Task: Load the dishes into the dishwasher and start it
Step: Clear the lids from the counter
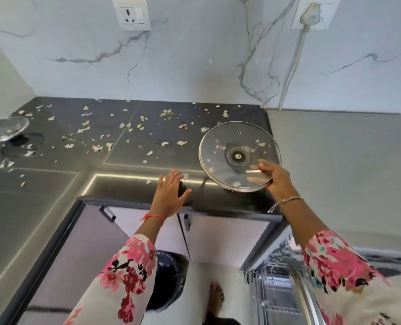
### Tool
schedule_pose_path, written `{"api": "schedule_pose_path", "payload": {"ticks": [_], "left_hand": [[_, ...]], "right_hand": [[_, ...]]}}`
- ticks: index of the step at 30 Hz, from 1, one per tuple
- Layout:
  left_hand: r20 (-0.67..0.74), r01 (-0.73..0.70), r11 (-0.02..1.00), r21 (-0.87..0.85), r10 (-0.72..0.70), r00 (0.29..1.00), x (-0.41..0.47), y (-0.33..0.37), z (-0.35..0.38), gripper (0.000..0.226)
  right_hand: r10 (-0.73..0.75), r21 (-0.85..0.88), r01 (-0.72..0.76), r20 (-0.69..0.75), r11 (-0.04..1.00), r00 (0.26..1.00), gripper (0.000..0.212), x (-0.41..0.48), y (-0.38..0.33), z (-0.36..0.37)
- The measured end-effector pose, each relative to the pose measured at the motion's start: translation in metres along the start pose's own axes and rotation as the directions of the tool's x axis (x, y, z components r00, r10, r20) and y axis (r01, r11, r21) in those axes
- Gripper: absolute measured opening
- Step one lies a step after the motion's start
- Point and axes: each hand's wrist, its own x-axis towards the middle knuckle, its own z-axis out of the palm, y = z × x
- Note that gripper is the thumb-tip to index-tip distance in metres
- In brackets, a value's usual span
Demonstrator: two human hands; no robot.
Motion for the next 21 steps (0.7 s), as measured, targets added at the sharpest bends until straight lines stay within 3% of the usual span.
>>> {"api": "schedule_pose_path", "payload": {"ticks": [3,8,10,14,21], "left_hand": [[-0.013,0.007,1.0,-0.005,-0.007,1.0,-0.076,0.007,0.01,0.058],[0.083,0.05,0.998,-0.032,-0.047,0.995,-0.205,0.031,0.026,0.07],[0.158,0.075,0.996,-0.049,-0.066,0.985,-0.254,0.048,0.026,0.07],[0.244,0.059,0.996,-0.064,-0.042,0.969,-0.329,0.079,0.032,0.094],[0.356,0.043,0.997,-0.064,-0.018,0.934,-0.429,0.142,0.075,0.094]], "right_hand": [[-0.007,0.007,0.007,0.066,1.0,0.998,0.02,-0.063,0.028,-0.022],[0.04,-0.009,-0.04,0.059,0.999,0.997,0.02,-0.176,0.09,-0.082],[0.089,-0.044,-0.088,0.01,0.995,0.996,0.021,-0.22,0.11,-0.109],[0.133,-0.017,-0.135,-0.108,0.991,0.985,0.022,-0.294,0.149,-0.169],[0.197,-0.001,-0.203,-0.239,0.979,0.951,0.021,-0.38,0.2,-0.283]]}}
